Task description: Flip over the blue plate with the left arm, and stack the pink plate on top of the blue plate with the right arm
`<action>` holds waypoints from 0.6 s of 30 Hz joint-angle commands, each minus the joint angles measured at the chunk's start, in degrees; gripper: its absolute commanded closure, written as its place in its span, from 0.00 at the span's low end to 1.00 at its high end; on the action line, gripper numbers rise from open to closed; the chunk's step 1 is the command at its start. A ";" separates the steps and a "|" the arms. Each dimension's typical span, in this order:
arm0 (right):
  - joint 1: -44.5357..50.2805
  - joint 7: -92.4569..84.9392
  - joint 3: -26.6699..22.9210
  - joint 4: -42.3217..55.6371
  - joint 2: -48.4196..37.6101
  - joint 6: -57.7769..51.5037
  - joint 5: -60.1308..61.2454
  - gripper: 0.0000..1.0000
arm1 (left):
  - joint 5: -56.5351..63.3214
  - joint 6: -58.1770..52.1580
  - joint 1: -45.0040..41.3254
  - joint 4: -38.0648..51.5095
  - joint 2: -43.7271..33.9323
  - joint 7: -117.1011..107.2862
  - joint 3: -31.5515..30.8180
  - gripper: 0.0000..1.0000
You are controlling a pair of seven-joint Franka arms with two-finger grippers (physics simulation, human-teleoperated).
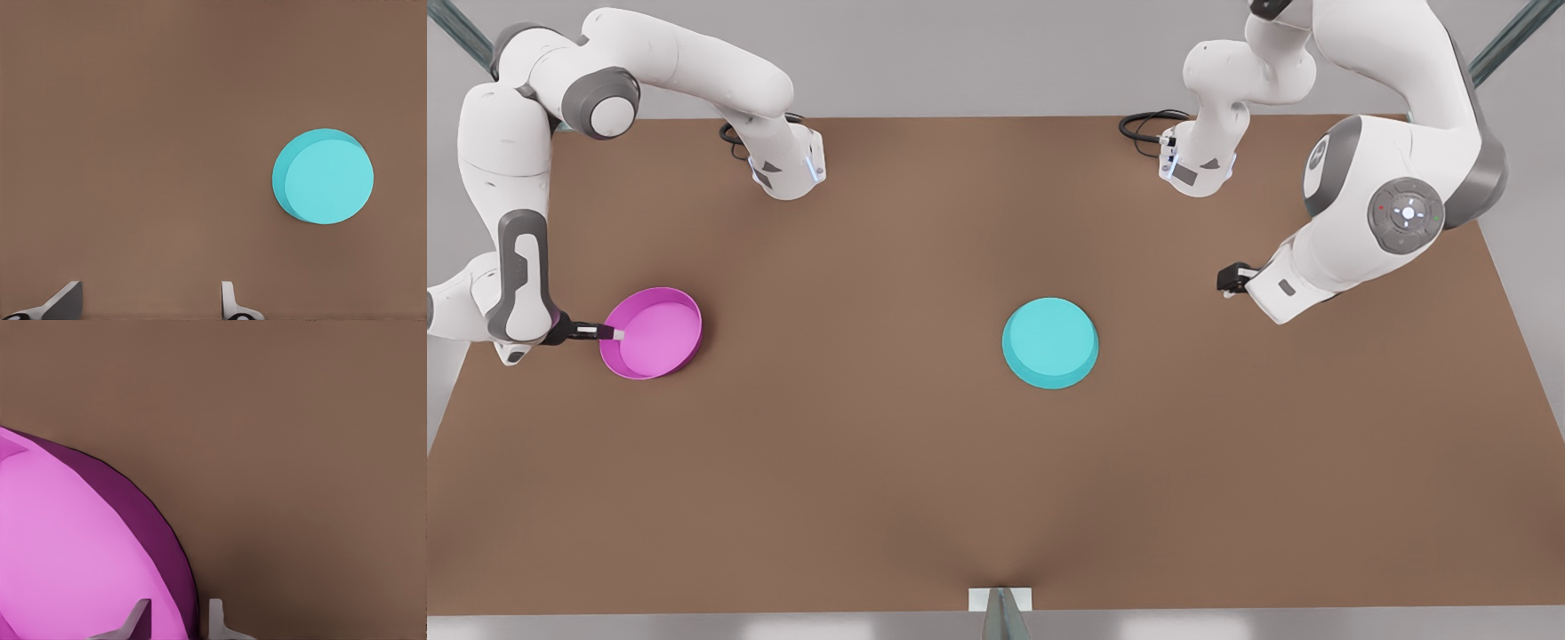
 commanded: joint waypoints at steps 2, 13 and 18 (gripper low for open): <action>0.00 -0.10 0.00 0.00 0.00 0.00 0.00 0.63 | 0.01 0.00 0.01 -0.01 0.00 0.00 0.00 0.00; -0.09 -1.15 0.00 0.00 0.08 0.00 -0.79 0.79 | 0.01 -0.09 0.01 -0.09 0.00 -0.53 -0.09 0.00; 0.00 -1.15 0.09 0.00 -0.09 -0.09 -0.71 0.79 | 0.01 -0.09 0.01 -0.18 0.00 -0.53 0.00 0.00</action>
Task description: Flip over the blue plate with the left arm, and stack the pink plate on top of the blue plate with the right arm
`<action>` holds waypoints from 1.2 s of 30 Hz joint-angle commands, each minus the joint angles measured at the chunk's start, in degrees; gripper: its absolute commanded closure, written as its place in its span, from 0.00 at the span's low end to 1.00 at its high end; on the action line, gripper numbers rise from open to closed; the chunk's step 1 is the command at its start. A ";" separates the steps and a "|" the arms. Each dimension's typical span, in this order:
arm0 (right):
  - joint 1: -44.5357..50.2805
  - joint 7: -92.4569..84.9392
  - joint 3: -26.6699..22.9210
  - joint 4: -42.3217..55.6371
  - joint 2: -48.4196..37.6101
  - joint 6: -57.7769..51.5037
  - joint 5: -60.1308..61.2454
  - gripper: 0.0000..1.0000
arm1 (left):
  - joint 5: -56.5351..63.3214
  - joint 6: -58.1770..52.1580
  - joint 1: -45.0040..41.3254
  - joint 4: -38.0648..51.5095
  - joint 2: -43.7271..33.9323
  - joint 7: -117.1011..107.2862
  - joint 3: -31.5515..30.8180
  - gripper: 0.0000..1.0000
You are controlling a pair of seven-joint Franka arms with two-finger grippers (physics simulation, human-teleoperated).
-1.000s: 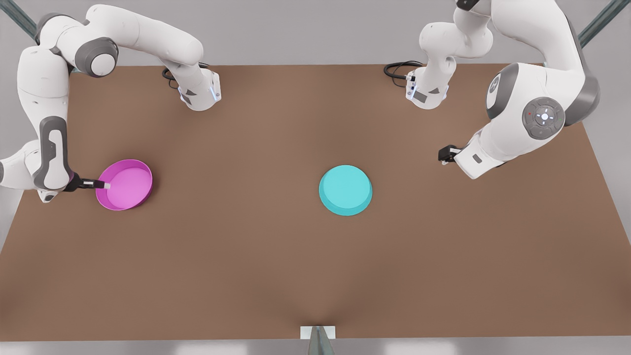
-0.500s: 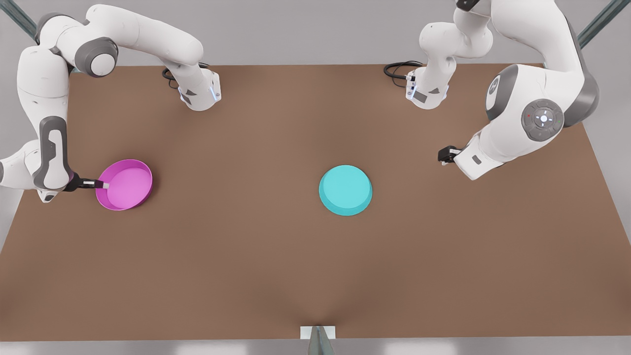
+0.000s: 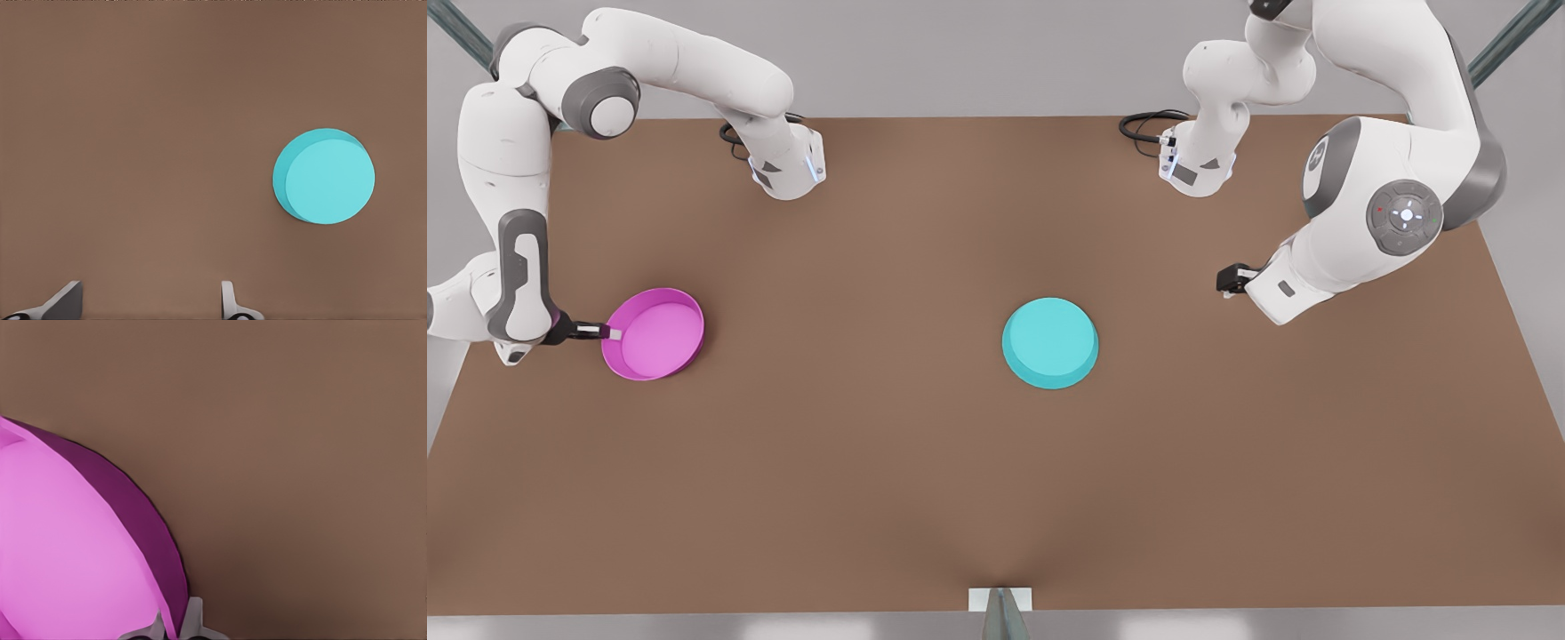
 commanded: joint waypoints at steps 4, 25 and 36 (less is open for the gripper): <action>0.00 0.37 0.81 0.07 0.00 0.15 -0.42 0.79 | 0.01 -0.01 0.01 0.00 0.00 0.00 0.03 0.00; 9.31 2.65 2.48 0.25 -5.53 -6.62 3.79 0.79 | 0.01 -0.01 0.01 0.09 0.00 -0.09 0.03 0.00; 34.79 25.51 11.44 6.66 -4.57 -5.22 8.63 0.79 | 0.01 0.08 0.10 0.09 0.00 -0.18 0.03 0.00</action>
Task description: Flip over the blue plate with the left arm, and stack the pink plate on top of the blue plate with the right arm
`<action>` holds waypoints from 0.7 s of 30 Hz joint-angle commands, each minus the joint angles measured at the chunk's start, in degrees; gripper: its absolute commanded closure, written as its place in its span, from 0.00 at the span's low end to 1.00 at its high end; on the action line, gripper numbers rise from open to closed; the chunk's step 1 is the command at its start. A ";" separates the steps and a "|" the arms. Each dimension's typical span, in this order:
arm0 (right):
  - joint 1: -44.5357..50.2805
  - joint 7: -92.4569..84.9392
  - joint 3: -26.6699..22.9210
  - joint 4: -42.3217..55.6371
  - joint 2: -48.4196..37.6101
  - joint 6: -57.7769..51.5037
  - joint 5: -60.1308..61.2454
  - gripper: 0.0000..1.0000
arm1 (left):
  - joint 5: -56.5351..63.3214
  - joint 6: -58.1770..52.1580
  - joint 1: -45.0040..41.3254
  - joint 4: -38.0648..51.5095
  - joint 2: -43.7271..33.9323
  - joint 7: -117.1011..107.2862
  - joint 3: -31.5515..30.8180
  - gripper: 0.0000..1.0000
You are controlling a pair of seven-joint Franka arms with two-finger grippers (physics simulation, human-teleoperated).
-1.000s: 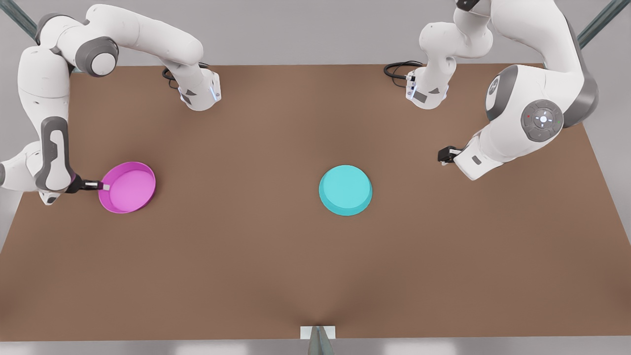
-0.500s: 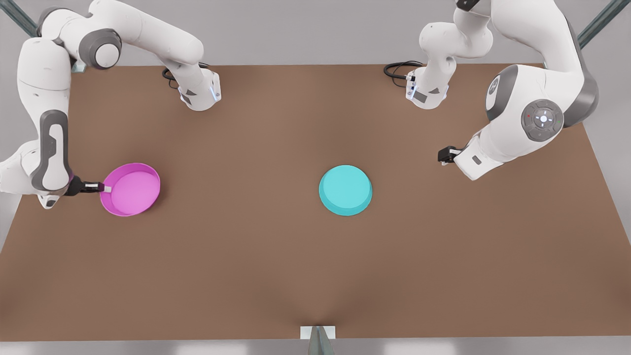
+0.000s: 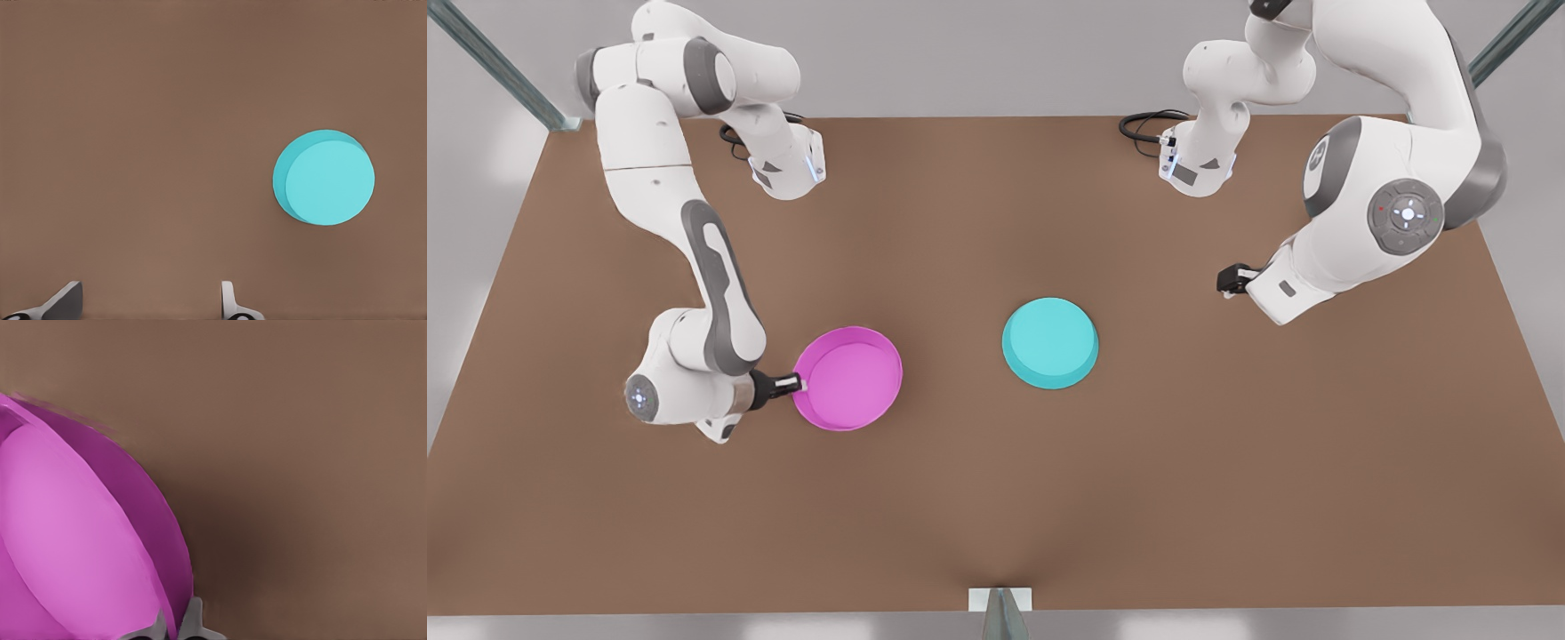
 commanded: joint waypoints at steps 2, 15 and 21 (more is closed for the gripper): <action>3.08 2.19 0.06 0.10 0.10 1.10 -0.42 0.79 | 0.09 0.00 -0.01 0.01 0.00 0.00 0.00 0.00; 27.88 33.66 0.15 7.66 2.21 5.75 3.89 0.79 | 0.44 0.00 -0.01 0.01 0.35 0.00 0.00 0.00; 31.04 33.66 1.29 12.23 7.21 8.12 4.77 0.79 | 0.44 0.00 -0.01 -0.08 0.35 0.00 0.00 0.00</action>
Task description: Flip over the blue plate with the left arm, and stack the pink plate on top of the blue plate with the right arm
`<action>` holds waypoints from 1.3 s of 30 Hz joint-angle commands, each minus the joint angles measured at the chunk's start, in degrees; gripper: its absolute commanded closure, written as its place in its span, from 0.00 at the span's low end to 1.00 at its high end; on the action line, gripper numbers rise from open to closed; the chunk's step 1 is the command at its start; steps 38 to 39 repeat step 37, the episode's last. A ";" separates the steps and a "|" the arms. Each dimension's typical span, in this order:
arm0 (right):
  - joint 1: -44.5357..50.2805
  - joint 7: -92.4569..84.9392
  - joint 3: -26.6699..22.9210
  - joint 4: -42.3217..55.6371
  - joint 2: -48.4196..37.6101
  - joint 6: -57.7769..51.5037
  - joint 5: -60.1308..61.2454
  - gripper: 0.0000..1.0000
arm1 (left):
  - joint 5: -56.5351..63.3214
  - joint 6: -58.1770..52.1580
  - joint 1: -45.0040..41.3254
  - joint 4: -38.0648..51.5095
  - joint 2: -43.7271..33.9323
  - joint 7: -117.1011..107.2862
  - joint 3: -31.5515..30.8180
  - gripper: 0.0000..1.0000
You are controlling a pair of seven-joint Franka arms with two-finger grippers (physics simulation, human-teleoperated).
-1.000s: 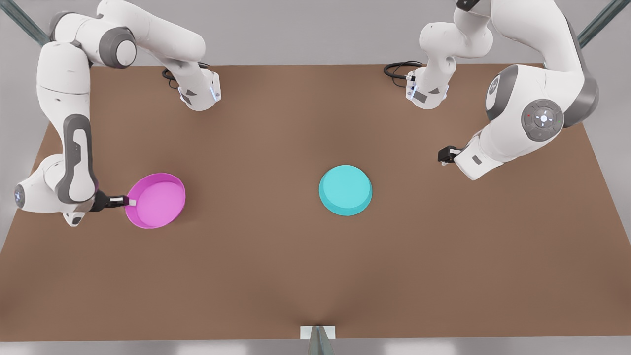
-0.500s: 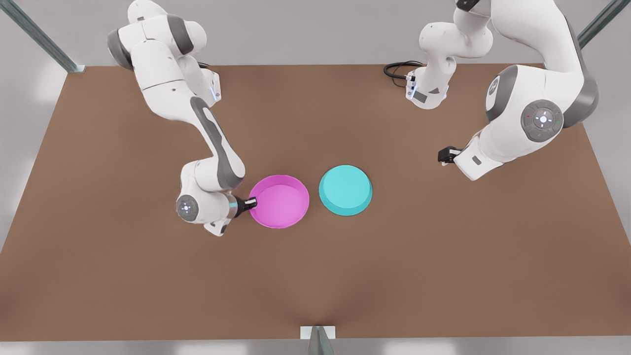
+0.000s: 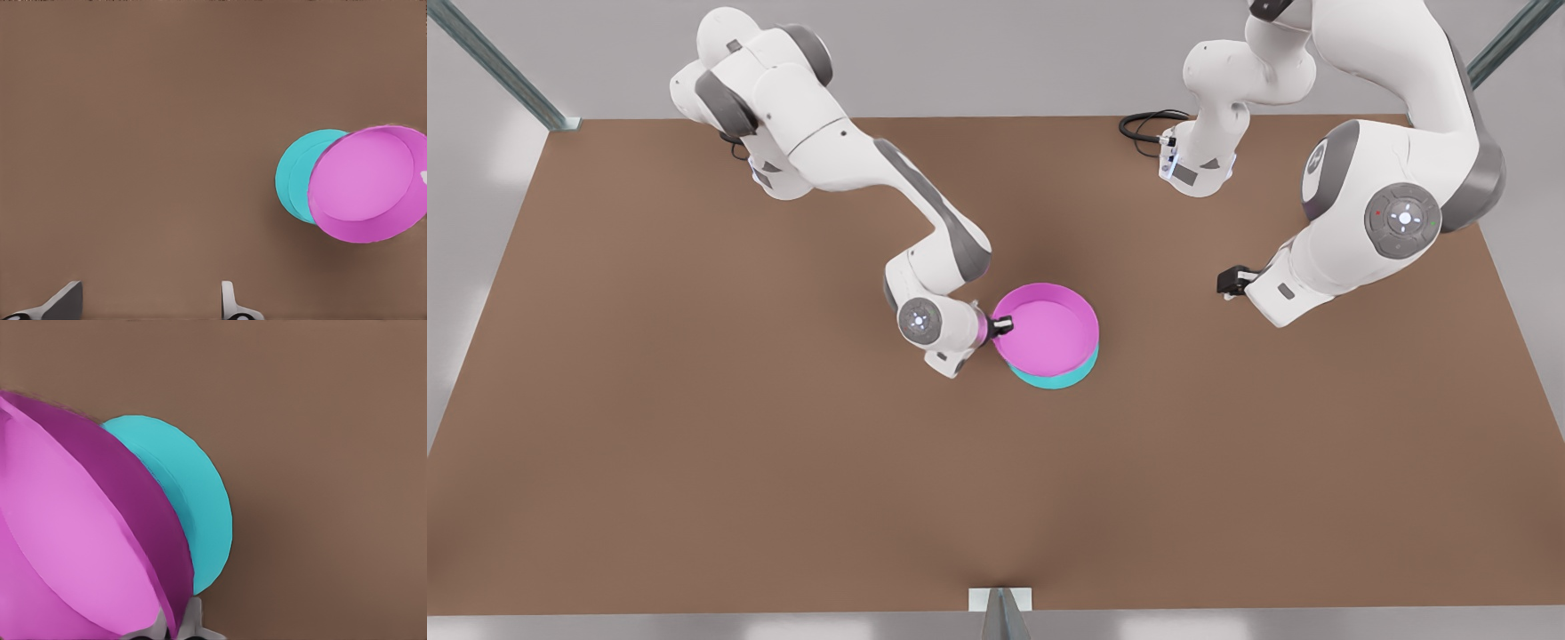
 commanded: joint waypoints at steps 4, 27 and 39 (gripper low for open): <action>0.09 0.23 0.09 0.01 1.45 1.52 -0.46 0.79 | 0.01 0.00 0.01 -0.07 0.00 0.00 0.00 0.00; -20.46 -7.23 -2.63 3.08 -23.86 -35.92 -22.69 0.00 | 0.10 0.00 0.01 0.10 0.08 -0.08 0.00 0.00; -36.21 -17.18 -2.19 5.98 -25.45 -36.09 -31.30 0.00 | 0.36 0.00 0.01 0.10 0.00 -0.08 0.00 0.00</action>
